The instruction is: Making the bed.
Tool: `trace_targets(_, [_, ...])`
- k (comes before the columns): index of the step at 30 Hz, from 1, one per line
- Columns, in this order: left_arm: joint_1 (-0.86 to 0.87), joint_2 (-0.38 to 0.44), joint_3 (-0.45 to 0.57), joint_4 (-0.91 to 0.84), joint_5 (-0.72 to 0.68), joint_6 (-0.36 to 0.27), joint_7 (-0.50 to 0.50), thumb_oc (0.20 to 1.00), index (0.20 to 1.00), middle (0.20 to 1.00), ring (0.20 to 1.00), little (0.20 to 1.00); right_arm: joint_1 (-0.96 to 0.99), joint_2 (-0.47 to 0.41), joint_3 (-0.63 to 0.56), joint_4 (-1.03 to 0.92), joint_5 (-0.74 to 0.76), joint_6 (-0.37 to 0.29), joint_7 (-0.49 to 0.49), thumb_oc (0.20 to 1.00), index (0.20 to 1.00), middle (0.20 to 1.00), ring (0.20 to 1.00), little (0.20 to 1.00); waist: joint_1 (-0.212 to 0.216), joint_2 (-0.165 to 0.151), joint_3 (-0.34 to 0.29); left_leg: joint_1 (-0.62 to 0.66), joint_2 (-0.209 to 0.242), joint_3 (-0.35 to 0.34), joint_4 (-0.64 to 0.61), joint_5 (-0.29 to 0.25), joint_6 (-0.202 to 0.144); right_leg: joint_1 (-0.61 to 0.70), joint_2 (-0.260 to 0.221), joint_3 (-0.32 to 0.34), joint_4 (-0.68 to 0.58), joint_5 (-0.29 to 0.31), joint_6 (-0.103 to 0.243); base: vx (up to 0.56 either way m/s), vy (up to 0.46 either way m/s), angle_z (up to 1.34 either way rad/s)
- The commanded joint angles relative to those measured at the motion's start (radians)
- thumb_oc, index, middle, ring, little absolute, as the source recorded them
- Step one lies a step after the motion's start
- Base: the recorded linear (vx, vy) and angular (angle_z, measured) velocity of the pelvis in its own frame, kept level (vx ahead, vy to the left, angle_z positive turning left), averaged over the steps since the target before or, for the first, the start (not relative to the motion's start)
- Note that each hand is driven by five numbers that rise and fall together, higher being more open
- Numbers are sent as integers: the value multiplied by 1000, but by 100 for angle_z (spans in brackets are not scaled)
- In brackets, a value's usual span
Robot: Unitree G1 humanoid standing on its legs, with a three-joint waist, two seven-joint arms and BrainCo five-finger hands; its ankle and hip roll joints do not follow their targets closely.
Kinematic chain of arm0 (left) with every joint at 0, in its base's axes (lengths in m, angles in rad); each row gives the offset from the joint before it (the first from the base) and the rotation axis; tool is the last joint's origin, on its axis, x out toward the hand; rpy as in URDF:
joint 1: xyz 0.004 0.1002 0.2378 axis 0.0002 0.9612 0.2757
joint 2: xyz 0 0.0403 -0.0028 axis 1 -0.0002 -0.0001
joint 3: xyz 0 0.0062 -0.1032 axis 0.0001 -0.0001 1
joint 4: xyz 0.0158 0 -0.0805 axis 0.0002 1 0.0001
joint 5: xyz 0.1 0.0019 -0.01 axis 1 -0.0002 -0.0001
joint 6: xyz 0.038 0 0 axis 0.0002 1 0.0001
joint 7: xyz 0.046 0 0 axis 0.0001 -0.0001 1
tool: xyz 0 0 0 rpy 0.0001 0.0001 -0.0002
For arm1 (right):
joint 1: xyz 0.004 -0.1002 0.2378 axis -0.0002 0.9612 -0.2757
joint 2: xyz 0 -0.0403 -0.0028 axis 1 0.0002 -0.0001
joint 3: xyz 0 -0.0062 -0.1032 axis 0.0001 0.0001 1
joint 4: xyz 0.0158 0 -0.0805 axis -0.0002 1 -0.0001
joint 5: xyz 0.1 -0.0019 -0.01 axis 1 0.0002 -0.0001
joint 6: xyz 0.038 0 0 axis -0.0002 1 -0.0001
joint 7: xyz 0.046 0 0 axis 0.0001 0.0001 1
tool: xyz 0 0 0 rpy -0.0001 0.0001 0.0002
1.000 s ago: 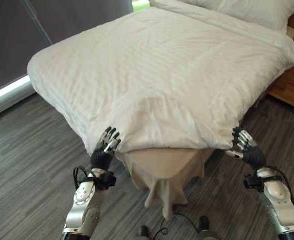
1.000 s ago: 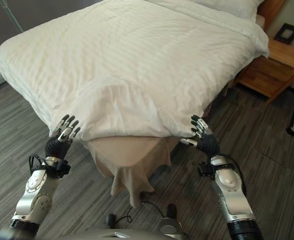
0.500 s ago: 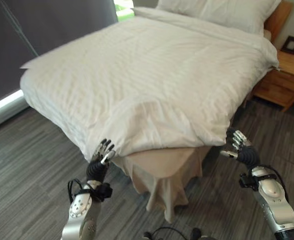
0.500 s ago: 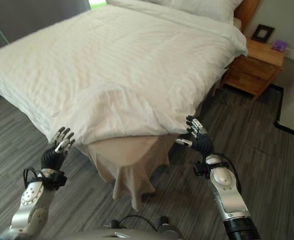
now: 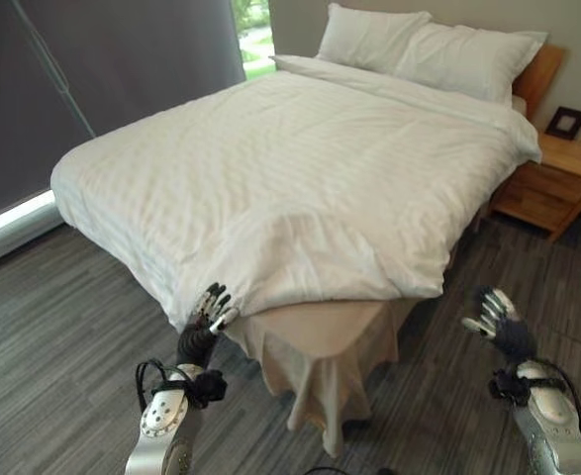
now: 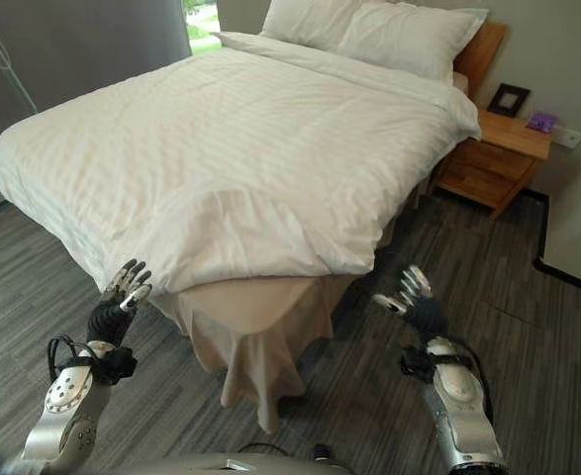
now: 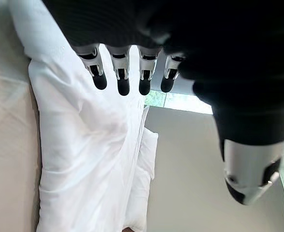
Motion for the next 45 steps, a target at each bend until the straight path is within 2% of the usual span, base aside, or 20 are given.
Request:
trace_targets(1, [-128, 67, 26, 35, 25, -72, 4, 1000, 1000, 1000, 1000, 1000, -30, -14, -51, -4, 3, -38, -8, 1000, 1000, 1000, 1000, 1000, -16, -4, 31, -34, -13, -33, 21, 30, 25, -45, -51, 23, 85, 5, 49, 63, -26, 1])
trace_targets(4, [-127, 79, 38, 8, 17, -71, -9, 1000, 1000, 1000, 1000, 1000, -76, -103, -65, 21, -52, -26, -13, 1000, 1000, 1000, 1000, 1000, 2, -7, 39, -55, -16, -67, 19, 37, 23, -45, -44, 10, 89, -12, 42, 42, -32, 9])
trace_targets(5, [-127, 78, 38, 8, 17, -70, -9, 1000, 1000, 1000, 1000, 1000, -77, -103, -64, 22, -51, -26, -13, 1000, 1000, 1000, 1000, 1000, 1, -7, 38, -55, -16, -68, 20, 37, 23, -45, -44, 9, 89, -12, 42, 13, -29, 35])
trace_targets(9, [-57, 115, 63, -60, -15, -89, -61, 1000, 1000, 1000, 1000, 1000, -185, -257, -64, 107, -74, -38, -8, 1000, 1000, 1000, 1000, 1000, 60, -23, 45, -89, -25, -124, 17, 42, 21, -26, -40, -37, 63, -20, 38, 38, -38, 49])
trace_targets(10, [-55, 114, 67, -62, -17, -88, -62, 1000, 1000, 1000, 1000, 1000, -191, -261, -59, 116, -72, -42, -7, 1000, 1000, 1000, 1000, 1000, 54, -22, 45, -91, -25, -127, 17, 43, 21, -26, -41, -40, 61, -20, 38, 6, -22, 44])
trace_targets(12, [10, 153, 64, -88, -79, -88, -112, 1000, 1000, 1000, 1000, 1000, -298, -392, -6, 165, -127, -37, -5, 1000, 1000, 1000, 1000, 1000, 101, -32, 59, -121, -33, -163, 18, 52, 20, -23, -42, -74, 52, -20, 40, -10, -25, 52])
trace_targets(13, [10, 153, 65, -88, -79, -88, -112, 1000, 1000, 1000, 1000, 1000, -300, -392, -4, 166, -127, -38, -5, 1000, 1000, 1000, 1000, 1000, 99, -32, 59, -121, -33, -164, 18, 52, 20, -23, -42, -74, 52, -20, 40, -26, -27, 29])
trace_targets(14, [32, 181, 54, -97, -99, -85, -141, 1000, 1000, 1000, 1000, 1000, -359, -457, 34, 194, -151, -33, 8, 1000, 1000, 1000, 1000, 1000, 118, -36, 69, -135, -36, -178, 20, 56, 20, -23, -41, -84, 49, -20, 40, -65, -31, 42])
trace_targets(15, [75, 229, 2, -91, -162, -74, -196, 1000, 1000, 1000, 1000, 1000, -526, -552, 155, 267, -212, -36, -9, 1000, 1000, 1000, 1000, 1000, 149, -41, 82, -173, -42, -205, 24, 66, 20, -39, -41, -101, 48, -17, 41, -75, -41, 31])
trace_targets(16, [92, 264, -37, -71, -178, -66, -216, 1000, 1000, 1000, 1000, 1000, -631, -606, 221, 340, -234, -31, -22, 1000, 1000, 1000, 1000, 1000, 174, -47, 91, -185, -43, -216, 27, 67, 18, -40, -40, -110, 46, -18, 41, -88, -28, 38])
trace_targets(18, [114, 303, -77, -34, -189, -51, -221, 1000, 1000, 1000, 1000, 1000, -871, -661, 385, 487, -248, -25, -39, 1000, 1000, 1000, 1000, 1000, 203, -54, 107, -216, -48, -239, 30, 79, 19, -51, -38, -126, 37, -7, 40, -53, -24, 49])
trace_targets(19, [115, 339, -111, -26, -186, -37, -208, 1000, 1000, 1000, 1000, 1000, -1058, -675, 505, 606, -261, -8, -60, 1000, 1000, 1000, 1000, 1000, 240, -68, 124, -235, -51, -256, 34, 81, 17, -56, -33, -140, 31, -4, 39, -41, -19, 62])
trace_targets(20, [116, 328, -104, -26, -186, -38, -208, 1000, 1000, 1000, 1000, 1000, -1093, -672, 536, 623, -256, -13, -59, 1000, 1000, 1000, 1000, 1000, 227, -62, 124, -242, -53, -258, 35, 84, 18, -60, -34, -142, 30, -1, 39, -56, -14, 29])
trace_targets(22, [117, 363, -135, -35, -201, -27, -201, 1000, 1000, 1000, 1000, 1000, -1383, -631, 726, 825, -329, 6, -105, 1000, 1000, 1000, 1000, 1000, 274, -68, 162, -287, -57, -276, 54, 88, 18, -79, -27, -156, 22, 7, 38, -70, -2, 29])
trace_targets(23, [116, 359, -133, -35, -201, -27, -201, 1000, 1000, 1000, 1000, 1000, -1395, -629, 736, 831, -328, 4, -105, 1000, 1000, 1000, 1000, 1000, 269, -65, 162, -292, -58, -277, 55, 91, 19, -83, -28, -157, 21, 9, 39, -72, 0, 19])
trace_targets(27, [103, 385, -123, -48, -202, -29, -180, 1000, 1000, 1000, 1000, 1000, -1629, -555, 904, 1025, -446, 41, -139, 1000, 1000, 1000, 1000, 1000, 318, -62, 207, -362, -57, -300, 71, 102, 12, -125, -21, -175, 11, 15, 34, -54, -23, 30])
trace_targets(32, [104, 354, -129, -54, -199, -27, -161, 1000, 1000, 1000, 1000, 1000, -1773, -534, 1021, 1102, -551, 72, -175, 1000, 1000, 1000, 1000, 1000, 348, -48, 251, -452, -65, -311, 71, 122, -5, -202, -18, -181, 11, 10, 32, -30, 21, 24])
trace_targets(36, [96, 326, -143, -63, -192, -24, -148, 1000, 1000, 1000, 1000, 1000, -1795, -541, 1033, 1161, -603, 102, -185, 1000, 1000, 1000, 1000, 1000, 350, -39, 271, -488, -69, -310, 65, 131, -13, -232, -19, -190, 11, 12, 32, -28, 21, 12])
trace_targets(39, [70, 292, -159, -59, -182, -26, -129, 1000, 1000, 1000, 1000, 1000, -1791, -565, 1077, 1190, -721, 133, -198, 1000, 1000, 1000, 1000, 1000, 351, -32, 314, -547, -71, -308, 69, 142, -20, -290, -20, -186, 11, 22, 32, -56, 7, 7])
trace_targets(45, [-19, 223, -225, -47, -151, -33, -95, 1000, 1000, 1000, 1000, 1000, -1656, -572, 975, 1211, -722, 153, -209, 1000, 1000, 1000, 1000, 1000, 352, -3, 364, -607, -75, -295, 54, 165, -28, -355, -23, -183, 11, 33, 39, -20, 16, -2])
